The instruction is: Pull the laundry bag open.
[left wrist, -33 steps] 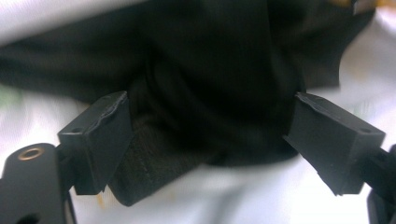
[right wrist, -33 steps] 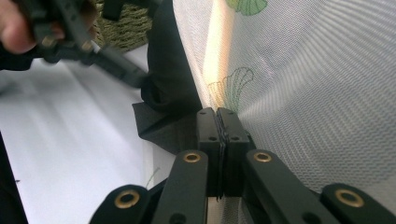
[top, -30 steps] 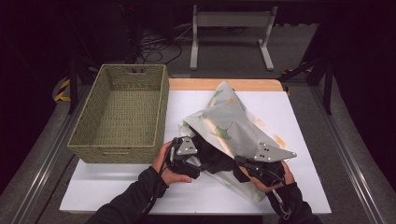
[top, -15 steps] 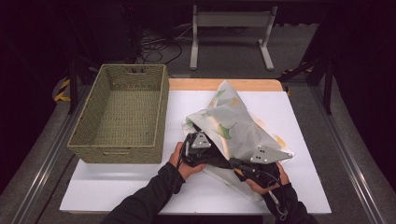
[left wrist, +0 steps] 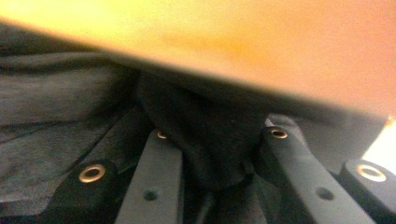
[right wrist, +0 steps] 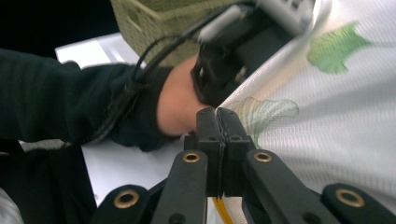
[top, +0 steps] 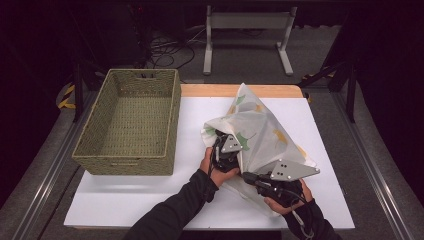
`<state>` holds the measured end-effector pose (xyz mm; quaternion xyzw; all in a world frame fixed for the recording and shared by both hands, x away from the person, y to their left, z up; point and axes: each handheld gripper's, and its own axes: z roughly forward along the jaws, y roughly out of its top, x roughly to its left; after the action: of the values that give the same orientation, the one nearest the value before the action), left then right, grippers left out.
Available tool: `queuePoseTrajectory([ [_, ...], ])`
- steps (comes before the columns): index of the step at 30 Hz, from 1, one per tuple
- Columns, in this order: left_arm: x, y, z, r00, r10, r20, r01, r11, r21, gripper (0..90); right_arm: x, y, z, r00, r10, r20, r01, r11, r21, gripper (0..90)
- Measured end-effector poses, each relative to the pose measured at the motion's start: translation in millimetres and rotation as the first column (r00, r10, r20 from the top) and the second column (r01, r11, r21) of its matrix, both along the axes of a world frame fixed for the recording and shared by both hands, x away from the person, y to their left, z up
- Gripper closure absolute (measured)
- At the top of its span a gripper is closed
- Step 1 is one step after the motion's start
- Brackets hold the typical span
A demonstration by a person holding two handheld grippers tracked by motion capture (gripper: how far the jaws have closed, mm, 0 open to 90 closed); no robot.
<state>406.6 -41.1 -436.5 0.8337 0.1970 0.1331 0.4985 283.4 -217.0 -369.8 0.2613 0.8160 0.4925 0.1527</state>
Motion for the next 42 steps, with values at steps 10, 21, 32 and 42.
queuePoseTrajectory([
  [10,-7.8,17.4,-6.9,0.9964,-0.083,0.012,0.084,0.9964,-0.017,58.2,5.5,-36.7,-9.9,0.9804,-0.196,0.022,0.196,0.980,-0.014,88.9],
  [21,-30.5,76.1,23.6,0.9998,0.014,-0.014,-0.014,0.9995,-0.030,20.8,5.4,-44.5,-6.7,0.9750,-0.220,0.029,0.220,0.975,0.003,88.9],
  [32,-3.0,52.9,17.7,0.9899,0.137,-0.037,-0.139,0.9888,-0.055,10.9,-1.9,-59.1,-2.0,0.9815,-0.191,0.009,0.191,0.981,0.012,88.9],
  [42,32.9,38.4,14.4,0.9906,0.087,-0.106,-0.099,0.9884,-0.115,62.8,0.5,-55.1,-5.6,0.9795,-0.201,0.008,0.201,0.980,0.007,88.8],
])
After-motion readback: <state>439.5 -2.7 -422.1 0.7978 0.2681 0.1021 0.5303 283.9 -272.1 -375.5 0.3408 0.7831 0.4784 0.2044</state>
